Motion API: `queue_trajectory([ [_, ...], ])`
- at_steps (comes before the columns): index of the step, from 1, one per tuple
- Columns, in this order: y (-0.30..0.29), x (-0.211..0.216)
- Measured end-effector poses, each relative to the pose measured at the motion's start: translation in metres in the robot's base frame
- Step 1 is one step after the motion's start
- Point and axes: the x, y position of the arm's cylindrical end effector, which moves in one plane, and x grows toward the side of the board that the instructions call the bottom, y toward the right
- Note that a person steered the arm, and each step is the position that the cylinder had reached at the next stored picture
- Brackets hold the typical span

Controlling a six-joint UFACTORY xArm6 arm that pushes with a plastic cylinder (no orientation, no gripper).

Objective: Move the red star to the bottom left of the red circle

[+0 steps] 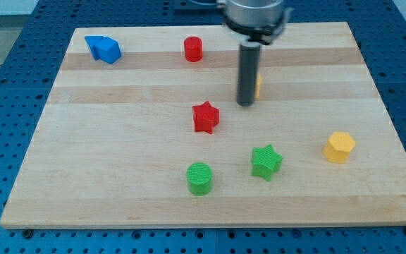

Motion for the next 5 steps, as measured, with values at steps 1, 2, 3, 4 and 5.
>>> queue_trajectory([
  [1, -0.013, 0.027],
  [2, -0.050, 0.046],
  [3, -0.050, 0.046],
  [4, -0.061, 0.054],
  [5, -0.072, 0.041],
])
